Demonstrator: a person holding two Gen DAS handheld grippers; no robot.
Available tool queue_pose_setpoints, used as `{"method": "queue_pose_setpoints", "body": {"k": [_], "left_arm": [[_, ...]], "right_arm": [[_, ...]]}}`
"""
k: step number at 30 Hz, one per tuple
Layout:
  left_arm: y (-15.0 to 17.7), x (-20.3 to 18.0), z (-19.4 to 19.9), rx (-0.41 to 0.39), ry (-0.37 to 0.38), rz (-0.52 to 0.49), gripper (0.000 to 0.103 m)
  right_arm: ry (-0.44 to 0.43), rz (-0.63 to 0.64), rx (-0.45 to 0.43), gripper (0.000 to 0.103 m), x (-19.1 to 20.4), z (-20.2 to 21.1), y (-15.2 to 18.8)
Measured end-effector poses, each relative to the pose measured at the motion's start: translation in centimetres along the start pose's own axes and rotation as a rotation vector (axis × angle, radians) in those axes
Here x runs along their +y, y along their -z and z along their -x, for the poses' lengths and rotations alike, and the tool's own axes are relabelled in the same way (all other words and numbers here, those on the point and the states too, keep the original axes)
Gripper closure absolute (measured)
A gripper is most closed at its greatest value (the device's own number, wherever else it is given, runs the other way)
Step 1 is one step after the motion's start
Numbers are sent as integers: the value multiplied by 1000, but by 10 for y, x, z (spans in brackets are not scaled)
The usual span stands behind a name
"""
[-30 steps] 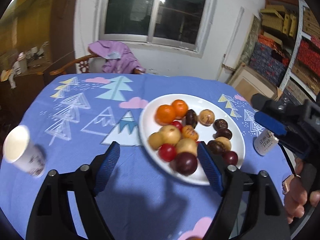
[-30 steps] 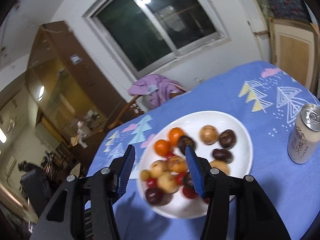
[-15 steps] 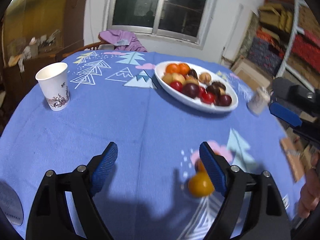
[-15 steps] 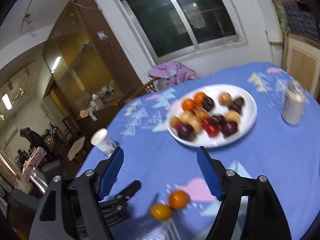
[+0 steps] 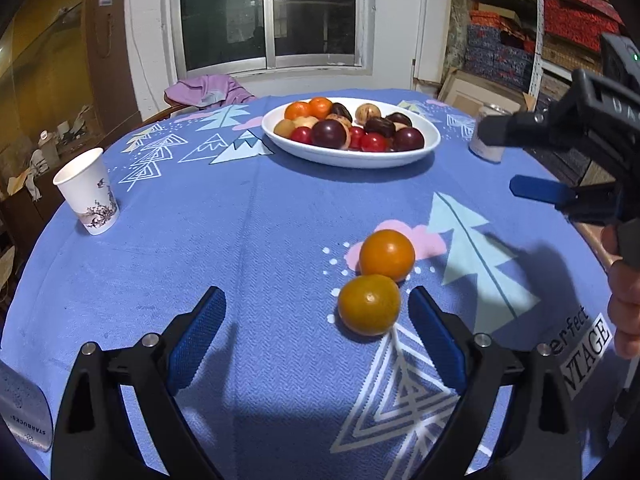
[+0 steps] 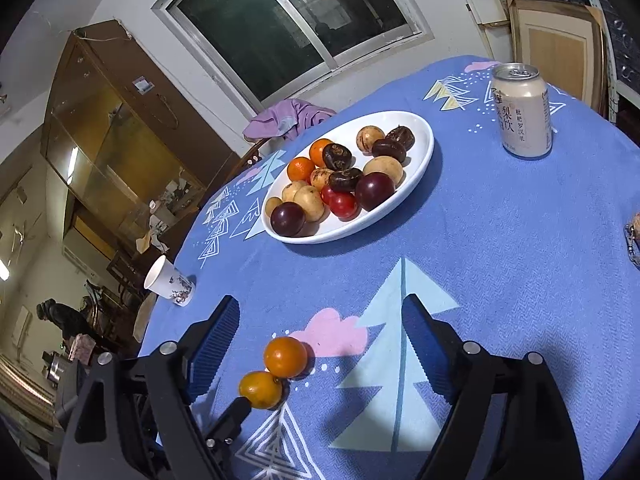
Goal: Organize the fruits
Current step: 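Withdraw both tools from the plate toward the two remaining tangerines, then grasp a yellow-orange tangerine with the left tool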
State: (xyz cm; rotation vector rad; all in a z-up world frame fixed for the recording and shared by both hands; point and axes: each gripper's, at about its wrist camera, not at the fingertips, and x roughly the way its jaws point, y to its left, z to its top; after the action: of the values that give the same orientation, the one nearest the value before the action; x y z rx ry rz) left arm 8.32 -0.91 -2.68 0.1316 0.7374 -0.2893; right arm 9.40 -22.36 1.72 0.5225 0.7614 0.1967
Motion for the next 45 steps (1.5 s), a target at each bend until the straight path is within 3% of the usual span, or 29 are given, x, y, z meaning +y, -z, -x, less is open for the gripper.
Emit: {"method": "queue_pose_setpoints", "body": {"k": [6,14,18,22,26,32,36,38,42,45], "left_arm": [[1,-4,-5,22,4,-20,9],[0,3,-24,115,-2,16,9],[-1,8,-23,103,-4,31,8],[-7,14,-18,47,-103,5,7],[-11,34,-10,3,-187,57,7],[-13,41,-4,-24,-222,74,7],[-13,45,4,-41,-147,122,7],[-11,36,1,-10,-93,90,7],[-4,16,-7,28,-99,-11,7],[0,17,-11,58,-100,-3,7]], "right_arm": [[22,-20,2,16,-3,-2,-2],[35,-35,31,15,-6,-8,0],[36,-25,37,15,-4,-10,1],[34,-31,34,15,-5,-9,0],[28,-42,31,15,-6,-7,-1],[20,-13,31,15,-1,-6,1],[17,4,27,15,3,-5,1],[19,7,28,15,3,-5,1],[25,3,34,15,2,-6,1],[26,4,35,15,2,-7,1]]}}
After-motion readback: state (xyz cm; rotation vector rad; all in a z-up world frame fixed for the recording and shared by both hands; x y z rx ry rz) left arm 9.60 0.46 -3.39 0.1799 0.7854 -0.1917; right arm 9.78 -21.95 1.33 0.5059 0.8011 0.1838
